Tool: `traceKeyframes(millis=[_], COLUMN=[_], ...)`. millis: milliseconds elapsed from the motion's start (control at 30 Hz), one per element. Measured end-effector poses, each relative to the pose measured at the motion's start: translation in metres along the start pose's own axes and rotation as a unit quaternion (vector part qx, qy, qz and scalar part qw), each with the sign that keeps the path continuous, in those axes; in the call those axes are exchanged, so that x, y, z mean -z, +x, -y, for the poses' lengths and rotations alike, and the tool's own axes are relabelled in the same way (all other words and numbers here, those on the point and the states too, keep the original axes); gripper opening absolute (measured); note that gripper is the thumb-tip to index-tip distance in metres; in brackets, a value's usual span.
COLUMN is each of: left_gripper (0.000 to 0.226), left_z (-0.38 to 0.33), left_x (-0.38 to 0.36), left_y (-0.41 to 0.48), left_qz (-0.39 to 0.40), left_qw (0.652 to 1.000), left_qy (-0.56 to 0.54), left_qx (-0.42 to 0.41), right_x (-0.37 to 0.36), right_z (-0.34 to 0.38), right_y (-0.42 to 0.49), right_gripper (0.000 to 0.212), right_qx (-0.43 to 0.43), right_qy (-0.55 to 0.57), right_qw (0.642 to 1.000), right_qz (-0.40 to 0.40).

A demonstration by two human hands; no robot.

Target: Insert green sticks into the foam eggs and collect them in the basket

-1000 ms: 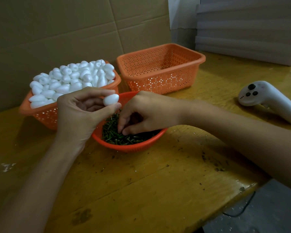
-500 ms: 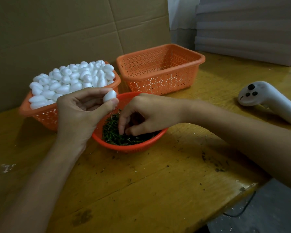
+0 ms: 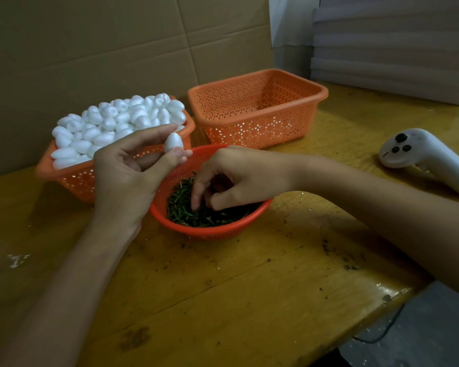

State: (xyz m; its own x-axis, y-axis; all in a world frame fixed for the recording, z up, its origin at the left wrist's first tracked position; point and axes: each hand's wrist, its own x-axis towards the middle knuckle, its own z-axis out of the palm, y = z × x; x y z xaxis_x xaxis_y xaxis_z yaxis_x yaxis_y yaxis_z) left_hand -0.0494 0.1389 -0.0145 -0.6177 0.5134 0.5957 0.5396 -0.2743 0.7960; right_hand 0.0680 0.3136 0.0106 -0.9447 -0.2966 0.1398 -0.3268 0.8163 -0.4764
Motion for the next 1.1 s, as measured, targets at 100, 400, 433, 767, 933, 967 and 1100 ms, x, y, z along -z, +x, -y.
traceKeyframes(millis=[100, 400, 433, 767, 933, 967, 1100], left_gripper=[0.030, 0.019, 0.019, 0.022, 0.022, 0.023, 0.025], left_z=[0.0000, -0.0024, -0.0023, -0.0009, 0.0000, 0.0002, 0.0005], left_x=[0.0000, -0.0016, -0.0020, 0.0015, 0.0029, 0.0030, 0.0025], left_y=[0.0004, 0.0012, 0.0011, 0.0006, 0.0002, 0.0002, 0.0004], left_qz=[0.003, -0.007, -0.008, -0.008, -0.012, -0.013, -0.015], left_qw=[1.000, 0.999, 0.999, 0.999, 0.999, 0.999, 0.999], left_qy=[-0.009, -0.042, -0.042, -0.017, -0.033, -0.034, -0.042], left_qx=[0.009, 0.030, 0.033, 0.030, 0.021, 0.021, 0.024], right_x=[0.0003, 0.0009, 0.0011, 0.0017, -0.0010, -0.0009, -0.0005], right_z=[0.0012, 0.0004, 0.0002, 0.0002, -0.0004, -0.0003, 0.0006], right_y=[0.0000, 0.0015, 0.0015, 0.0010, 0.0015, 0.0016, 0.0007], right_gripper=[0.025, 0.020, 0.020, 0.019, 0.015, 0.015, 0.016], right_qx=[0.007, -0.002, -0.006, -0.027, 0.000, 0.001, -0.006], right_qy=[-0.015, -0.073, -0.071, -0.077, -0.090, -0.085, -0.079], right_qw=[1.000, 0.997, 0.997, 0.996, 0.995, 0.995, 0.995], right_qz=[-0.002, 0.006, 0.003, -0.021, -0.049, -0.056, -0.064])
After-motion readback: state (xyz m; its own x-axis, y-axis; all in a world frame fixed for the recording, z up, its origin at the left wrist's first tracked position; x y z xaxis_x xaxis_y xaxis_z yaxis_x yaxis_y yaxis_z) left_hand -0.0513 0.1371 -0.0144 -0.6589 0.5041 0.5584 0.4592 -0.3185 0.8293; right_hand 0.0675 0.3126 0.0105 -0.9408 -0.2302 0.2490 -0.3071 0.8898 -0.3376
